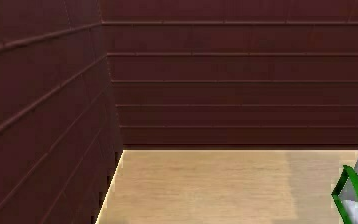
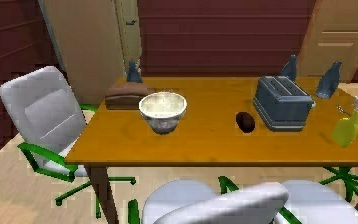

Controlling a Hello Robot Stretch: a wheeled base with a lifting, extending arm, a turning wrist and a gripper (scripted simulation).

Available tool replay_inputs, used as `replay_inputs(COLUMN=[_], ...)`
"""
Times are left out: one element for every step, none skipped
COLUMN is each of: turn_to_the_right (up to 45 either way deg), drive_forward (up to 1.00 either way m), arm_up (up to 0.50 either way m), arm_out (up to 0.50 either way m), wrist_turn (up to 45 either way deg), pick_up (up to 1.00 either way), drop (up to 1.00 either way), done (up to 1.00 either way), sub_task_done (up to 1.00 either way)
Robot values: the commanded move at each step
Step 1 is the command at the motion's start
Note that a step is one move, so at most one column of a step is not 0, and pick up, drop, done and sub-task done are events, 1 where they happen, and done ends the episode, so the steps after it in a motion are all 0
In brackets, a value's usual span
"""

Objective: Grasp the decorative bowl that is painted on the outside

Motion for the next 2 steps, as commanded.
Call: replay_inputs(turn_to_the_right=[0.0,0.0], drive_forward=[0.00,0.00], arm_up=[0.50,0.38], arm_out=[0.00,0.00], wrist_turn=[0.0,0.0], pick_up=[0.00,0.00], drop=[0.00,0.00], done=[0.00,0.00], sub_task_done=[0.00,0.00])
